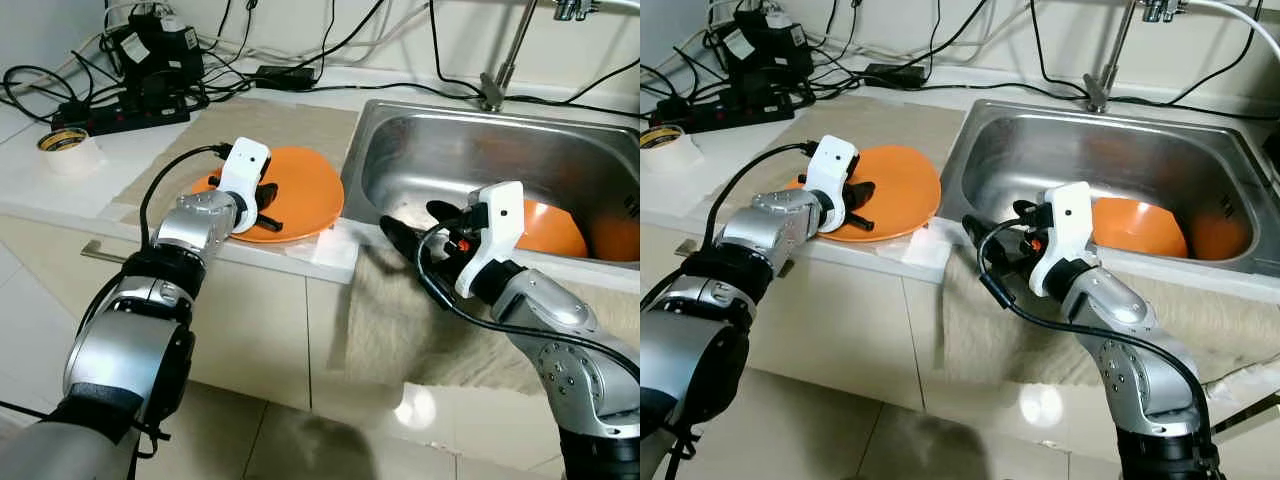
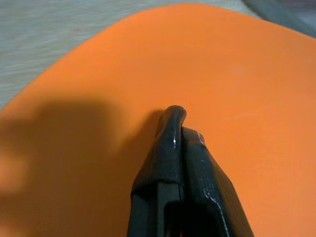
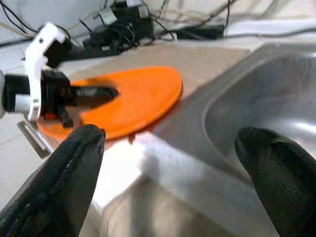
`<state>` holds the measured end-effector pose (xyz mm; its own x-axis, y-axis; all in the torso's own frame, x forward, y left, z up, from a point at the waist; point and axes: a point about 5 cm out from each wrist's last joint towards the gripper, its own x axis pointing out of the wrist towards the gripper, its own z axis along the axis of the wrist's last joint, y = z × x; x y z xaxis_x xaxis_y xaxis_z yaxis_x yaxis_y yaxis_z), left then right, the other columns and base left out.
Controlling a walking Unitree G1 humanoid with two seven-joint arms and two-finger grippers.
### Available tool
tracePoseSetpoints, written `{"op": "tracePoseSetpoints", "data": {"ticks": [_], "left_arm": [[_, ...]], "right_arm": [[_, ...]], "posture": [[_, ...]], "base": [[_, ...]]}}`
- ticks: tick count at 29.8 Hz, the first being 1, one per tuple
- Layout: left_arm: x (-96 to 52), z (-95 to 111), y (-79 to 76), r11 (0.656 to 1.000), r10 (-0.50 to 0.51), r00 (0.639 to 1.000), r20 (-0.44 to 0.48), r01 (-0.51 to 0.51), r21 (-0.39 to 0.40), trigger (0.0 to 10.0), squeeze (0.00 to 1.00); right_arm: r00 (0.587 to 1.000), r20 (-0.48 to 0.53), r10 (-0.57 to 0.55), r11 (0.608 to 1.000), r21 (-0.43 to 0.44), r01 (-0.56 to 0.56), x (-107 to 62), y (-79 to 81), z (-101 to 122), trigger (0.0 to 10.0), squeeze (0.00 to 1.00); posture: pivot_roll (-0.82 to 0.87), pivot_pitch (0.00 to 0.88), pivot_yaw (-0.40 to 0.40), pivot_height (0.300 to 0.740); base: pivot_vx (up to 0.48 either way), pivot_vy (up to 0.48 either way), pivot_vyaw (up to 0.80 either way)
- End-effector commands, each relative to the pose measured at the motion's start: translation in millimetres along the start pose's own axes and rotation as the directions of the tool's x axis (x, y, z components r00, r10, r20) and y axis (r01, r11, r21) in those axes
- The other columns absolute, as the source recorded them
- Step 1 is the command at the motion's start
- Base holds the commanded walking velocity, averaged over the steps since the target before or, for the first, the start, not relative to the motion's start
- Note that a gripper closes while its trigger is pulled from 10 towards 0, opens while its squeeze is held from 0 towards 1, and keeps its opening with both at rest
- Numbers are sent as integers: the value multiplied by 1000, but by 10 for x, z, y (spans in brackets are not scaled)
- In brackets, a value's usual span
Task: Kitchen organization
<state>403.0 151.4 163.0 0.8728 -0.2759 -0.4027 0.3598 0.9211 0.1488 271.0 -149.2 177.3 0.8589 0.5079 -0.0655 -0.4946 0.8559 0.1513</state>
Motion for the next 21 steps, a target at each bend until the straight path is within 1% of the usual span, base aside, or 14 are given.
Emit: {"op": "tracePoseSetpoints", "data": {"ticks": [1, 3, 6, 9, 14, 21], "left_arm": [[12, -31, 16, 999, 36, 999, -20, -36, 11, 10000, 0], [18, -32, 3, 999, 37, 999, -20, -37, 11, 10000, 0], [45, -10, -58, 999, 41, 999, -14, -40, 35, 10000, 0], [52, 0, -68, 997, 46, 999, -12, -45, 54, 10000, 0], [51, 25, -44, 996, 64, 998, 0, -64, 63, 10000, 0], [23, 69, 53, 992, 107, 994, 26, -109, 69, 10000, 0]], "right_arm": [[1000, 5, -3, 1000, -12, 3, -20, 32, 25, 10000, 0], [1000, 4, -4, 1000, -13, 4, -25, 38, 20, 10000, 0], [1000, -6, -6, 1000, -20, 6, -45, 57, -1, 10000, 0], [1000, -12, -8, 1000, -23, 7, -54, 58, -14, 10000, 0], [1000, -22, -14, 1000, -26, 14, -51, 62, -48, 10000, 0], [1000, -27, -11, 1000, -25, 10, -29, 80, -75, 10000, 0]], "posture": [[-90, 16, 50, 728], [-94, 18, 50, 728], [-104, 25, 51, 728], [-105, 28, 52, 728], [-97, 31, 55, 728], [-94, 29, 54, 728]], "base": [[0, 0, 0], [0, 0, 0], [0, 0, 0], [0, 0, 0], [0, 0, 0], [0, 0, 0]]}}
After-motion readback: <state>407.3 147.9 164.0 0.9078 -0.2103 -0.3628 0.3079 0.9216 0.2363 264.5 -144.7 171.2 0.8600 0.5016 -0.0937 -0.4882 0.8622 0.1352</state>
